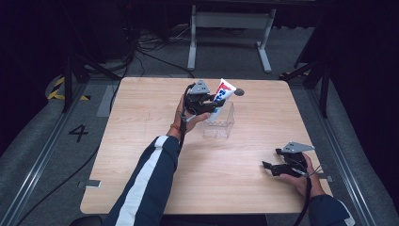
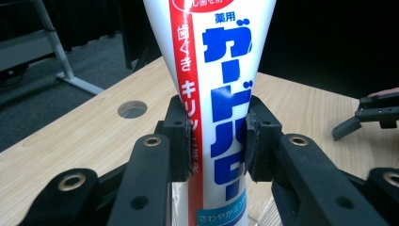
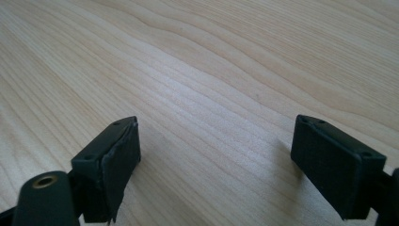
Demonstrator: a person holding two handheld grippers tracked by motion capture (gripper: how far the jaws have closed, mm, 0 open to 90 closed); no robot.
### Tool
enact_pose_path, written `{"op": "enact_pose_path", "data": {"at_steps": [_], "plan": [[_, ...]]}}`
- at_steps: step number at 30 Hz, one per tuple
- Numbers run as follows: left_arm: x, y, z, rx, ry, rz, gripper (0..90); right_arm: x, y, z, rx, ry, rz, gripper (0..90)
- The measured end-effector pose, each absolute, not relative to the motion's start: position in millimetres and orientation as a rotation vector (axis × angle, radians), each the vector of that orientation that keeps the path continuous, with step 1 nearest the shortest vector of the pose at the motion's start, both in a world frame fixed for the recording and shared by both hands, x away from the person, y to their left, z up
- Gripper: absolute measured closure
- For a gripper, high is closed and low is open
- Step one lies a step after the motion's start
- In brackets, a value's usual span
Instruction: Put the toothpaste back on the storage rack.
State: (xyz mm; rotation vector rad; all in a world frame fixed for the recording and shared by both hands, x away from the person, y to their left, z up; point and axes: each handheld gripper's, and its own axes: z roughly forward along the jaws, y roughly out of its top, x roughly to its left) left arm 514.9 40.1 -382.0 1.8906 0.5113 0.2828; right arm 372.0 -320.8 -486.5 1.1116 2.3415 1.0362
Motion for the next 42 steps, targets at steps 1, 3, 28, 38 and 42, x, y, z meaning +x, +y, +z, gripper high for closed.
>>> {"op": "enact_pose_path", "data": {"at_steps": [1, 3, 28, 38, 42], "plan": [[514.8, 39.6, -384.0, 1.890, 0.513, 0.277, 67.8, 372.0, -320.9, -486.5, 1.112, 2.342, 1.036, 16.5], [514.8, 39.1, -387.5, 1.889, 0.512, 0.279, 67.8, 372.0, -320.9, -486.5, 1.112, 2.342, 1.036, 16.5], [508.3, 36.1, -412.1, 1.970, 0.532, 0.269, 66.0, 372.1, -320.7, -486.4, 1.113, 2.345, 1.036, 16.5], [505.9, 36.4, -417.6, 2.027, 0.547, 0.283, 65.3, 372.2, -320.6, -486.4, 1.113, 2.345, 1.034, 16.5], [506.4, 38.1, -419.5, 2.046, 0.549, 0.289, 64.7, 372.2, -320.5, -486.5, 1.114, 2.345, 1.034, 16.5]]}}
